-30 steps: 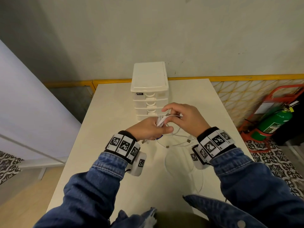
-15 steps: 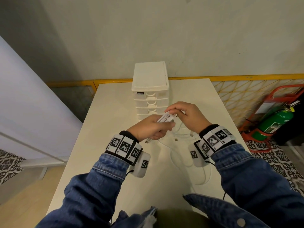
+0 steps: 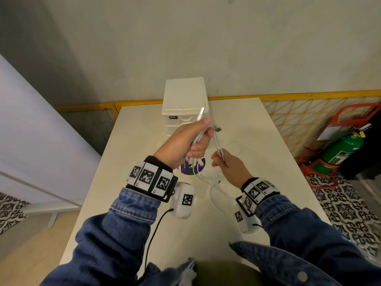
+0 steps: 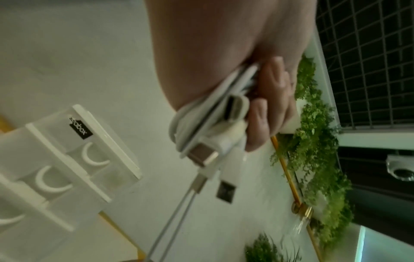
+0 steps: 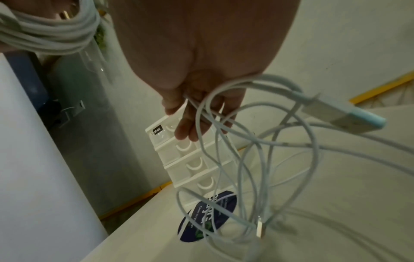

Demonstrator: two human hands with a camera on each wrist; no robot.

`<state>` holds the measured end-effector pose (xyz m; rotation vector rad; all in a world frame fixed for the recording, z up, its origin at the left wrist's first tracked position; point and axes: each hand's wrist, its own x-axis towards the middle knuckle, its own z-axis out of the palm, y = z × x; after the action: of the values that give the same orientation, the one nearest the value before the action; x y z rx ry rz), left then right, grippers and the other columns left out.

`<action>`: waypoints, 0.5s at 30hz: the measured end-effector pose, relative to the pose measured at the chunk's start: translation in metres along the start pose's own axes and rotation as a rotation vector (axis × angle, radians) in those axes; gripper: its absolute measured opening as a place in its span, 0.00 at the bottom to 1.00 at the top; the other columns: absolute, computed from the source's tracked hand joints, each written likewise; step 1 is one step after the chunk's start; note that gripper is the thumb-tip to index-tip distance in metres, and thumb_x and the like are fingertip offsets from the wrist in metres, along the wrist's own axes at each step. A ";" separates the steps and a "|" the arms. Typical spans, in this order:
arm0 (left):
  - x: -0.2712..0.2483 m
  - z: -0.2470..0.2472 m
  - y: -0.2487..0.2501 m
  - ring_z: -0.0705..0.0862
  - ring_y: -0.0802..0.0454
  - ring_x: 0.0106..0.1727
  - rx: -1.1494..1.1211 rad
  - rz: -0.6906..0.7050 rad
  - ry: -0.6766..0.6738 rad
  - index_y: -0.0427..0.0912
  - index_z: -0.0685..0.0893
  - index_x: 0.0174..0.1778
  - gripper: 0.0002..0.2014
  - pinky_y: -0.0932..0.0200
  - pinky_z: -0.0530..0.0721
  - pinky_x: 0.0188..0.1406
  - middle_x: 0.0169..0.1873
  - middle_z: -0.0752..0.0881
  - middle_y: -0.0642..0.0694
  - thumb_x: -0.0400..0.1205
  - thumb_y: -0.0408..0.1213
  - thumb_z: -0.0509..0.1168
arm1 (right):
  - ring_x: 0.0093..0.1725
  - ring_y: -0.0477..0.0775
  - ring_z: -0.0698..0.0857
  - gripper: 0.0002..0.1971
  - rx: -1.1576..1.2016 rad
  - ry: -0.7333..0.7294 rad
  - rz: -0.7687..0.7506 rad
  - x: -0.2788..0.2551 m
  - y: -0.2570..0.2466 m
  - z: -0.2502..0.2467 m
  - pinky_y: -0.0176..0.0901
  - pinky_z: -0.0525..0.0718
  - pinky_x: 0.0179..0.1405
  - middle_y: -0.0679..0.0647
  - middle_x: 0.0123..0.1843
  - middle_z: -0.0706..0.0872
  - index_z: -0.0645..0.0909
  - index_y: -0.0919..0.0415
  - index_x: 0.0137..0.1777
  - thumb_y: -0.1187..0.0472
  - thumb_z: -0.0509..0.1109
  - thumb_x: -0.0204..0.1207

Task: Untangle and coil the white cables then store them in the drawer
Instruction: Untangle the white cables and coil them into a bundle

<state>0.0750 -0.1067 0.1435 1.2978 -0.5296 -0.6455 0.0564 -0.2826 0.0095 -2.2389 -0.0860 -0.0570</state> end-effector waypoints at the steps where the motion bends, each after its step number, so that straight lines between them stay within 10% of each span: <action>1: 0.001 0.000 0.002 0.59 0.58 0.12 -0.044 0.013 -0.017 0.39 0.76 0.38 0.20 0.67 0.60 0.13 0.15 0.65 0.52 0.84 0.50 0.51 | 0.45 0.53 0.86 0.05 0.026 0.036 -0.005 0.000 -0.001 0.001 0.42 0.78 0.48 0.45 0.40 0.85 0.74 0.55 0.51 0.60 0.57 0.82; 10: -0.008 -0.009 0.014 0.60 0.56 0.15 0.287 -0.130 -0.015 0.40 0.77 0.38 0.19 0.66 0.62 0.16 0.16 0.66 0.52 0.82 0.53 0.59 | 0.40 0.46 0.84 0.13 0.319 0.448 0.151 0.001 0.007 -0.004 0.47 0.82 0.55 0.45 0.34 0.84 0.85 0.53 0.56 0.65 0.62 0.80; 15: -0.005 0.000 0.004 0.59 0.57 0.15 0.123 -0.032 -0.011 0.39 0.76 0.38 0.17 0.67 0.64 0.15 0.18 0.64 0.50 0.82 0.50 0.57 | 0.45 0.51 0.82 0.13 0.031 0.254 0.110 0.007 0.006 -0.003 0.33 0.72 0.48 0.54 0.44 0.88 0.83 0.55 0.60 0.63 0.61 0.81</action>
<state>0.0721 -0.1024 0.1474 1.4211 -0.5653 -0.6546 0.0633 -0.2885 0.0076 -2.1829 0.1729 -0.2772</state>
